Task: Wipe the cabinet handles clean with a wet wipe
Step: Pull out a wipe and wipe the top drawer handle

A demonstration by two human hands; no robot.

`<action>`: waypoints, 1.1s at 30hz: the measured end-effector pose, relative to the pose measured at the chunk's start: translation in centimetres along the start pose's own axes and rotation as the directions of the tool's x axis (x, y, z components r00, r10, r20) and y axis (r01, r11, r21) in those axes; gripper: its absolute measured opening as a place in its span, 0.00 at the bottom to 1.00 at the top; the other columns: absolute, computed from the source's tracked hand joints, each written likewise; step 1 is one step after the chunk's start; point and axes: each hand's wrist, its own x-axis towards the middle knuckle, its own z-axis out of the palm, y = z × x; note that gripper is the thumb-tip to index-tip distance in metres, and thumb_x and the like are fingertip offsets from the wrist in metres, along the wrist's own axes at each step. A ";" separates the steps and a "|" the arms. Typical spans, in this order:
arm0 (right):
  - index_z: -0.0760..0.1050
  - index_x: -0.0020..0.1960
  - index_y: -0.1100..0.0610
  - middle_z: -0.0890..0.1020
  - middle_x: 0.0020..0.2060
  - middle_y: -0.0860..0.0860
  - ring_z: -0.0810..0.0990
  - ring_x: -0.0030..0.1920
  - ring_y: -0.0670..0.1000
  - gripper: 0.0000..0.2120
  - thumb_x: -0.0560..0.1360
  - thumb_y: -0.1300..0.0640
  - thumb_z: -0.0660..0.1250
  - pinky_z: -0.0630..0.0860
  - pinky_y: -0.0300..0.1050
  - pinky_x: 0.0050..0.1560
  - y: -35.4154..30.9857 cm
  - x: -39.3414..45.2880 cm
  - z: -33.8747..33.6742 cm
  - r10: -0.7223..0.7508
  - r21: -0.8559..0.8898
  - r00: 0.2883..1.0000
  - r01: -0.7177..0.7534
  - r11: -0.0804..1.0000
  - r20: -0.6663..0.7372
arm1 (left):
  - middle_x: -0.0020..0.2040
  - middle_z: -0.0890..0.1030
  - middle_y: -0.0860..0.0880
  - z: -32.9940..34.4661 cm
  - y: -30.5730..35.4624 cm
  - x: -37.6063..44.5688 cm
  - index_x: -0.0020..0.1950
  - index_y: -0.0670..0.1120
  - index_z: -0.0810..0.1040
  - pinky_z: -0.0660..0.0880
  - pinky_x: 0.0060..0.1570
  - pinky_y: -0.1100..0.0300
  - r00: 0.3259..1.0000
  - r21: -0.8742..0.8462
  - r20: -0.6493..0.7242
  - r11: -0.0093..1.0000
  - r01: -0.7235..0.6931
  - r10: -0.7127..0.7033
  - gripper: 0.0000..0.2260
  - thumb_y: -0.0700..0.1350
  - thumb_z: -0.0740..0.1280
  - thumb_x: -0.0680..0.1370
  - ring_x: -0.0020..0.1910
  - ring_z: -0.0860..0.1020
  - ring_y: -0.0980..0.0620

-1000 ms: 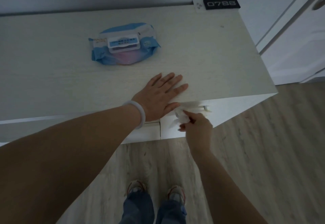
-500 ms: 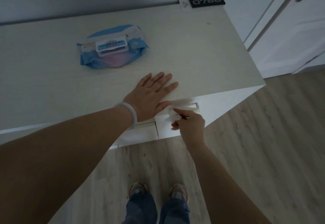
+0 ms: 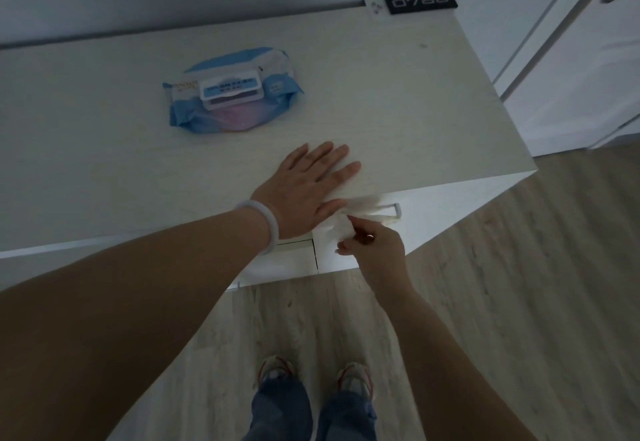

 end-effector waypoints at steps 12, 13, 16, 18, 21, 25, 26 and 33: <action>0.80 0.57 0.58 0.84 0.35 0.53 0.81 0.29 0.48 0.11 0.76 0.63 0.69 0.80 0.39 0.33 0.0 0.4 0.5 0.035 0.054 0.990 -0.028 0.998 -0.134 | 0.81 0.52 0.47 0.2 -0.1 0.0 0.80 0.53 0.51 0.53 0.75 0.43 1.000 -0.015 -0.020 1.000 -0.006 0.005 0.28 0.61 0.45 0.82 0.79 0.52 0.46; 0.80 0.57 0.58 0.84 0.35 0.54 0.81 0.29 0.49 0.11 0.75 0.63 0.70 0.80 0.39 0.34 0.3 0.7 -0.7 0.045 0.070 0.984 -0.033 0.997 -0.173 | 0.81 0.52 0.47 0.2 -0.1 0.0 0.80 0.53 0.52 0.54 0.75 0.43 1.000 -0.019 -0.025 1.000 -0.004 0.004 0.28 0.60 0.45 0.82 0.79 0.52 0.46; 0.81 0.57 0.56 0.84 0.34 0.54 0.82 0.31 0.52 0.12 0.75 0.63 0.70 0.82 0.44 0.39 0.7 1.3 -3.5 0.089 0.137 0.962 -0.055 0.989 -0.260 | 0.81 0.53 0.47 0.2 0.0 0.0 0.80 0.52 0.52 0.53 0.75 0.44 0.999 -0.009 -0.033 1.000 -0.002 0.001 0.28 0.60 0.46 0.82 0.79 0.53 0.46; 0.80 0.59 0.57 0.84 0.35 0.55 0.81 0.30 0.52 0.13 0.75 0.64 0.69 0.82 0.42 0.36 0.4 1.1 -2.0 0.084 0.130 0.979 -0.060 0.990 -0.186 | 0.81 0.52 0.47 0.3 -0.1 0.0 0.80 0.52 0.51 0.53 0.76 0.44 1.000 -0.004 -0.026 1.000 -0.005 0.005 0.28 0.60 0.46 0.82 0.79 0.52 0.46; 0.79 0.60 0.60 0.83 0.32 0.55 0.80 0.28 0.50 0.13 0.76 0.64 0.68 0.81 0.40 0.33 -0.1 0.5 1.5 0.022 0.044 0.999 -0.020 0.999 -0.040 | 0.81 0.52 0.47 0.2 -0.1 0.0 0.80 0.52 0.51 0.53 0.76 0.43 1.000 -0.008 -0.025 1.000 -0.005 0.005 0.28 0.60 0.45 0.81 0.79 0.52 0.45; 0.81 0.55 0.60 0.83 0.32 0.55 0.80 0.28 0.50 0.09 0.75 0.63 0.69 0.80 0.39 0.33 0.1 1.5 -1.9 0.049 0.056 0.987 -0.041 0.998 -0.156 | 0.81 0.51 0.47 0.3 0.0 0.0 0.80 0.52 0.51 0.53 0.76 0.44 1.000 0.001 -0.028 1.000 -0.010 0.010 0.28 0.60 0.45 0.82 0.79 0.52 0.46; 0.81 0.55 0.59 0.83 0.33 0.56 0.80 0.29 0.50 0.09 0.75 0.63 0.70 0.79 0.39 0.33 0.4 1.8 -3.4 0.067 0.102 0.972 -0.044 0.994 -0.227 | 0.81 0.52 0.47 0.3 0.0 0.0 0.80 0.52 0.51 0.53 0.76 0.44 0.999 0.001 -0.034 1.000 -0.009 0.009 0.28 0.60 0.45 0.82 0.79 0.52 0.46; 0.82 0.54 0.57 0.84 0.36 0.52 0.82 0.33 0.49 0.08 0.77 0.59 0.67 0.80 0.38 0.34 0.9 1.4 -1.2 -0.037 -0.030 0.988 0.033 0.999 -0.150 | 0.81 0.50 0.47 0.4 0.0 0.0 0.81 0.52 0.50 0.52 0.76 0.44 0.999 0.011 -0.033 1.000 -0.002 0.003 0.28 0.60 0.45 0.82 0.79 0.50 0.46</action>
